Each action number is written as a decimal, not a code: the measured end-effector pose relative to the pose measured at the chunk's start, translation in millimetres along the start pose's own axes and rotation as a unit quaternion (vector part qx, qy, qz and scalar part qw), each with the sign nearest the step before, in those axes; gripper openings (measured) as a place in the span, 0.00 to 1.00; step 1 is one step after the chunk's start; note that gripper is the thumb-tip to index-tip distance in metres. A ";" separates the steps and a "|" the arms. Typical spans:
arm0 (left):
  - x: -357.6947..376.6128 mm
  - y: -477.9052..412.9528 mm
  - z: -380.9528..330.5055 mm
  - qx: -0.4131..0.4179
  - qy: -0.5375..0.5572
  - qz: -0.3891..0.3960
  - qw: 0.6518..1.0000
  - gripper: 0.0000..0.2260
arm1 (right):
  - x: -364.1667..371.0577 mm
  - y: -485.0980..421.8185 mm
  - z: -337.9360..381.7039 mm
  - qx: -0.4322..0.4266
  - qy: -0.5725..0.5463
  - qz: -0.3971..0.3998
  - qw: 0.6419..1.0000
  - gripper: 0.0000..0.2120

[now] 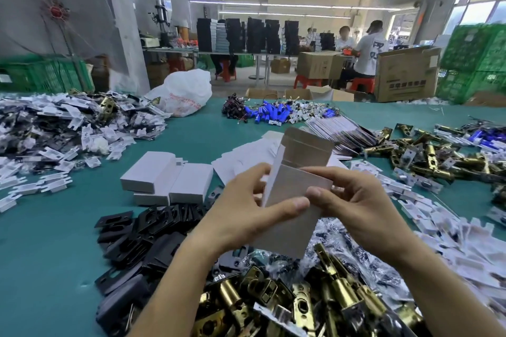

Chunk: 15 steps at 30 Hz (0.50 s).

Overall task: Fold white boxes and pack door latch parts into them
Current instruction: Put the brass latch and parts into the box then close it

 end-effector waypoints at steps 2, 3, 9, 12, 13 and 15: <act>-4.9 -1.4 -1.0 0.043 0.040 -0.041 0.997 0.26 | -3.9 5.0 -4.8 0.007 -0.013 -0.013 1.000 0.17; -6.9 -1.6 -2.6 0.071 0.054 -0.052 0.995 0.25 | -5.2 6.8 -6.5 0.009 -0.016 -0.018 1.000 0.18; -4.2 -1.1 -0.9 0.081 0.053 -0.063 0.993 0.10 | -1.5 9.3 -14.8 0.010 0.009 -0.021 1.000 0.17; -3.1 -2.3 4.9 0.054 0.046 -0.053 0.996 0.09 | -0.1 9.3 -17.3 0.005 0.012 -0.017 1.000 0.19; -3.3 -2.7 6.0 0.048 0.047 -0.051 0.996 0.09 | 0.5 8.7 -17.3 -0.002 0.001 -0.014 1.000 0.22; -3.6 -2.8 6.8 0.043 0.051 -0.050 0.997 0.09 | 0.6 5.9 -16.2 -0.012 -0.039 -0.019 0.999 0.33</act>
Point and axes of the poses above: each hand's wrist, its own y-axis away from the middle knuckle, its own x-axis out of the palm, z = x × y, the point moved 2 cm from there along -y, towards the middle knuckle, and after that the axes turned 2 degrees about -y, right-handed, at the moved point
